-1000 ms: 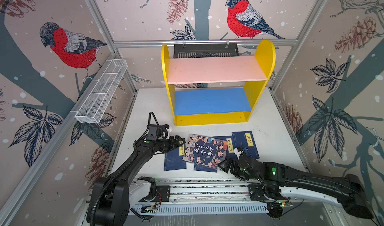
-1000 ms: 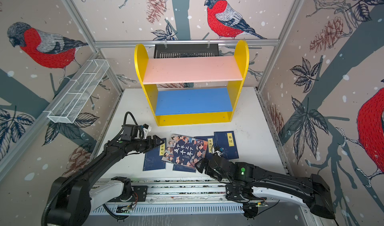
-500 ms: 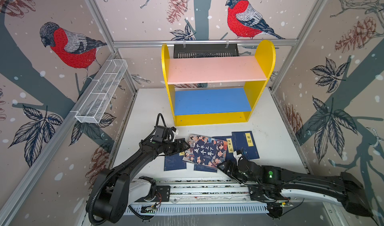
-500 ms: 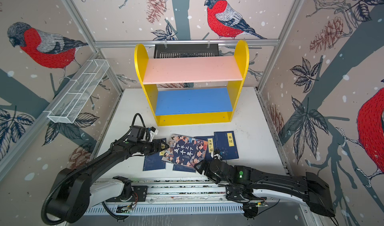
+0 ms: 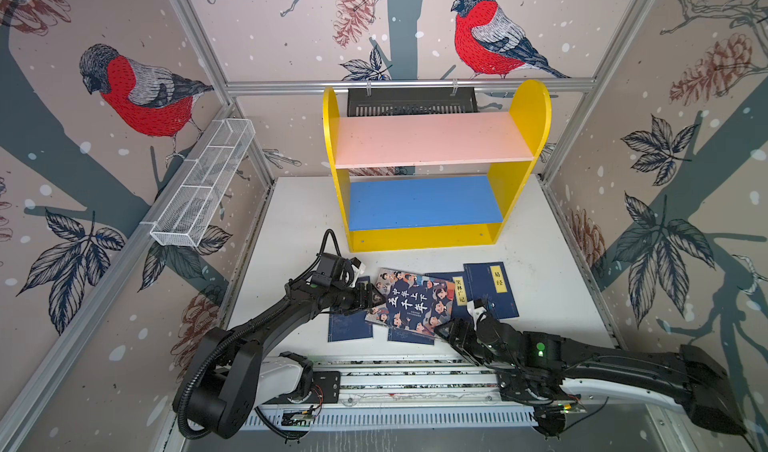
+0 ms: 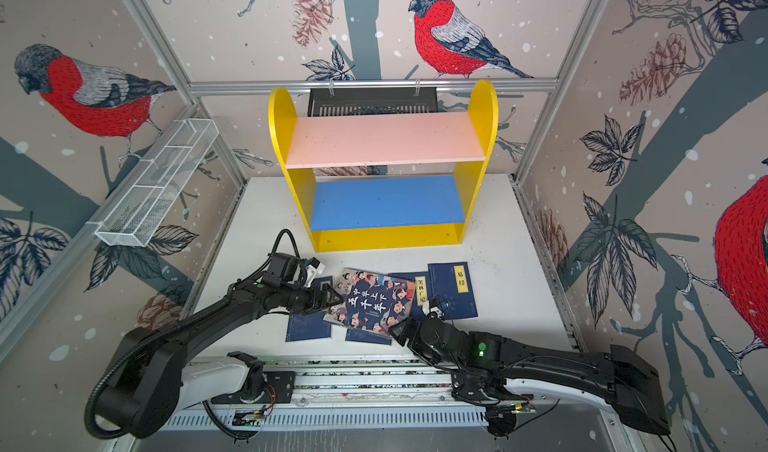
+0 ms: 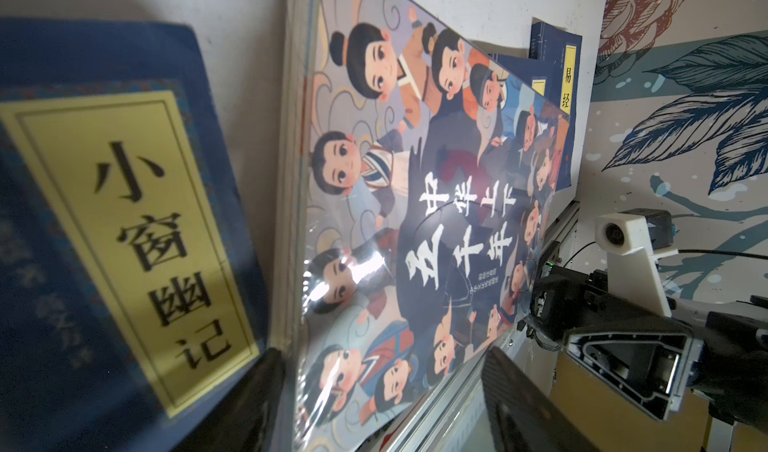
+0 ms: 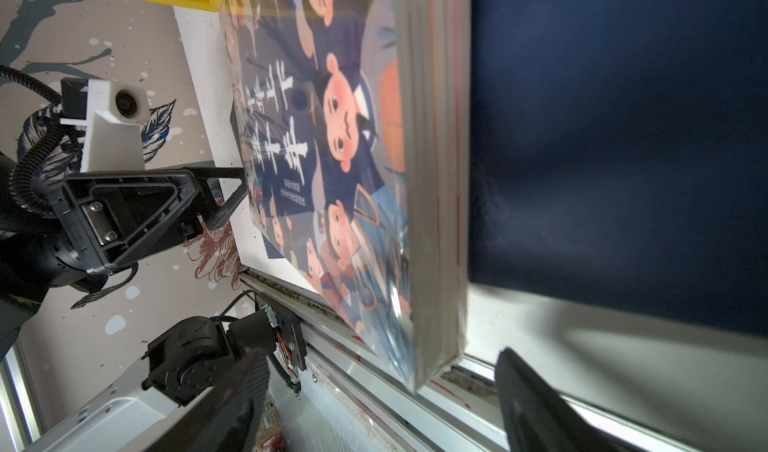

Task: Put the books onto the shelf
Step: 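Close the left and right grippers on opposite edges of the illustrated book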

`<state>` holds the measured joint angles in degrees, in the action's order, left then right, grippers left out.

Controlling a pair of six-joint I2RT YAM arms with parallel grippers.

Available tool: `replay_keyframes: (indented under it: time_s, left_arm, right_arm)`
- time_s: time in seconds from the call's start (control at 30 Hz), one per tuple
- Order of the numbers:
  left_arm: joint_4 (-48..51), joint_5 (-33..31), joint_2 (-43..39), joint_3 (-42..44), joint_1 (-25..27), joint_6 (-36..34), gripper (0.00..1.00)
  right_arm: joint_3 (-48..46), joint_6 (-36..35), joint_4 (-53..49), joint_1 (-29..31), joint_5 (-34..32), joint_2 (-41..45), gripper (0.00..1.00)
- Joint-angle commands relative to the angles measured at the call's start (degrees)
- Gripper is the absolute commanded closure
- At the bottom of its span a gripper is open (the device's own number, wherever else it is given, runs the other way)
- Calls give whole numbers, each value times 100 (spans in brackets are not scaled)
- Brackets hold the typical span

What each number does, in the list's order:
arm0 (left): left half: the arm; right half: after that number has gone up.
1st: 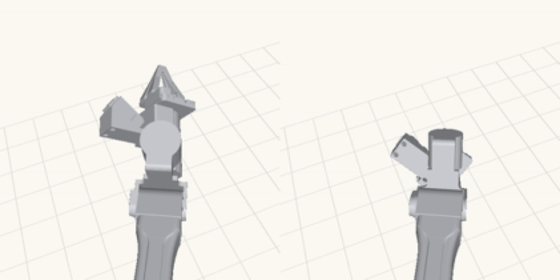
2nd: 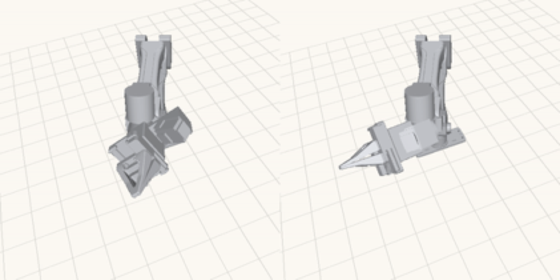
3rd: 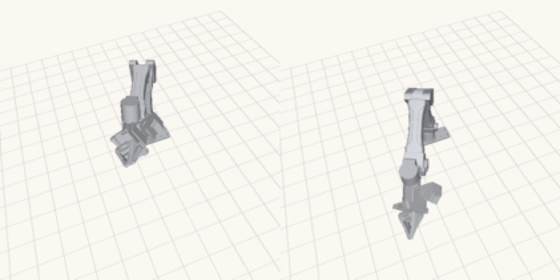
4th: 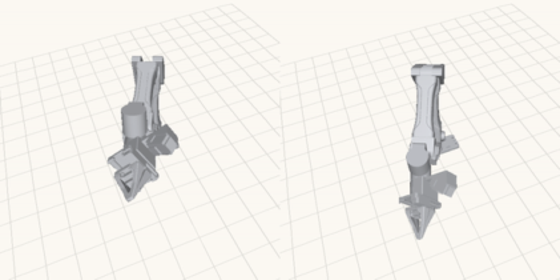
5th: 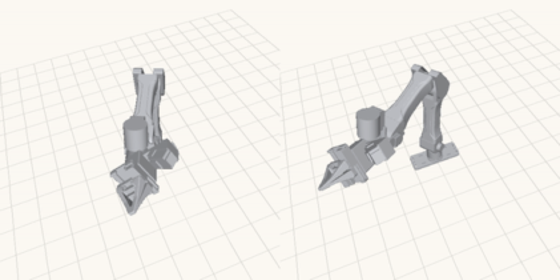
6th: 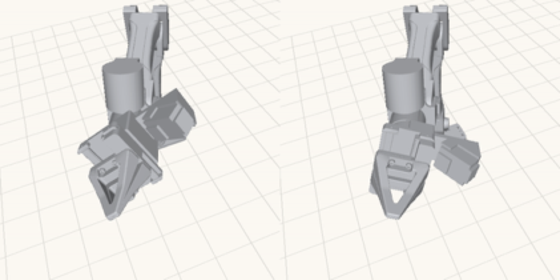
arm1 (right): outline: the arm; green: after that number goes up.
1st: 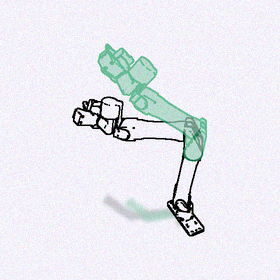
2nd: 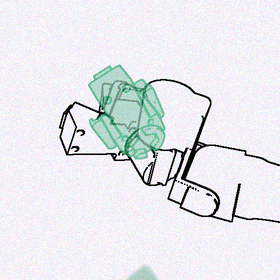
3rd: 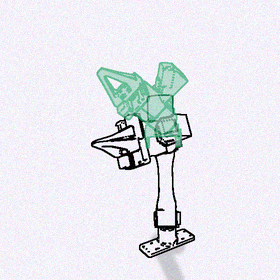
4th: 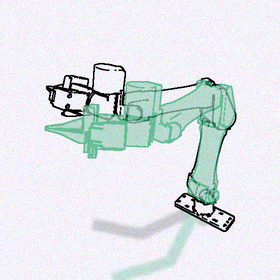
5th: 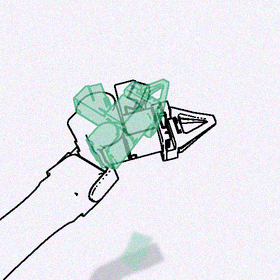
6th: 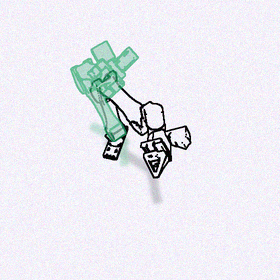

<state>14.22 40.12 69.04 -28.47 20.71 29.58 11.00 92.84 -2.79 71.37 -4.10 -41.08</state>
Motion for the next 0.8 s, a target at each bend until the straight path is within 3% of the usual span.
replay_keyframes:
  time_s: [0.0,0.3,0.4,0.6,0.77]
  left_arm:
    - [-181,198,-49,16,27,12,27]
    - [-229,313,-74,34,100,23,34]
    - [-309,437,-73,61,134,56,36]
    - [-341,512,-88,70,295,53,39]
    - [-364,640,-83,52,433,21,39]
  right_arm:
    - [31,-11,173,-36,-77,-56,15]
    - [200,-237,543,-193,228,-742,18]
    - [321,-298,575,-234,309,-913,25]
    - [474,-337,314,-263,195,-782,35]
    - [411,-319,314,-299,126,-584,37]
